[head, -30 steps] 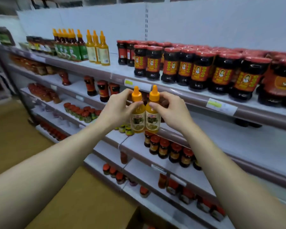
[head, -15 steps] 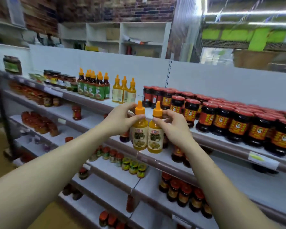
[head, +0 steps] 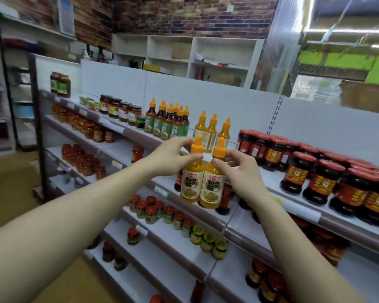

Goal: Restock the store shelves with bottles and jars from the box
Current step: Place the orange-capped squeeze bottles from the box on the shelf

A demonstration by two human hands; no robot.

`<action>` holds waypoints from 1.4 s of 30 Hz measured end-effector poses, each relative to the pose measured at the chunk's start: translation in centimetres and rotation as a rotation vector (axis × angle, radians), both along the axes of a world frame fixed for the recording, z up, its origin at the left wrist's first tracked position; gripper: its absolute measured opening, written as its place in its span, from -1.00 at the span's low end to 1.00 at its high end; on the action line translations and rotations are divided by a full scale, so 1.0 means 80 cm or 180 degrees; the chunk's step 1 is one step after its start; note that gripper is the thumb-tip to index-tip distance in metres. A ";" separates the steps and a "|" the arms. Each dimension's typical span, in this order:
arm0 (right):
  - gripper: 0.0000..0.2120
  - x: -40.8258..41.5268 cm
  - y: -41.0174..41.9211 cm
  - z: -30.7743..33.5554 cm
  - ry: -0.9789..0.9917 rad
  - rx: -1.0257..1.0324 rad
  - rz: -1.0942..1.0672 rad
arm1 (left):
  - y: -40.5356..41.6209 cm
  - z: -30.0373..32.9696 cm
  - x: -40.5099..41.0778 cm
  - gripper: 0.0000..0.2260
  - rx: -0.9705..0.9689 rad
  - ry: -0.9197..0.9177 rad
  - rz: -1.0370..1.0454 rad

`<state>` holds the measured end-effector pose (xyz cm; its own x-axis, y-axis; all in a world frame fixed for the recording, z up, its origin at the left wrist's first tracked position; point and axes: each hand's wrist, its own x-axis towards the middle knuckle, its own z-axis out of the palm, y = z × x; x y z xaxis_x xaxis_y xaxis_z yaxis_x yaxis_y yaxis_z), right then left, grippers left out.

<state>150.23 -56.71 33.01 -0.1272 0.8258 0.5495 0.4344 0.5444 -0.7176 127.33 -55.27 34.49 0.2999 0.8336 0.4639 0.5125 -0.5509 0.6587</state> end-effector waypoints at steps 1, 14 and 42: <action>-0.87 -0.006 0.010 -0.002 -0.0014 0.0001 0.0009 | 0.009 -0.001 -0.006 -0.84 0.0011 0.0004 0.0001; -0.88 -0.052 0.181 0.018 0.0099 0.0030 -0.0019 | 0.181 0.032 -0.049 -0.75 0.0166 0.0420 0.0216; -0.83 -0.120 0.358 0.030 0.0022 -0.0121 -0.1647 | 0.446 0.064 -0.070 -0.76 0.0795 0.0928 -0.0307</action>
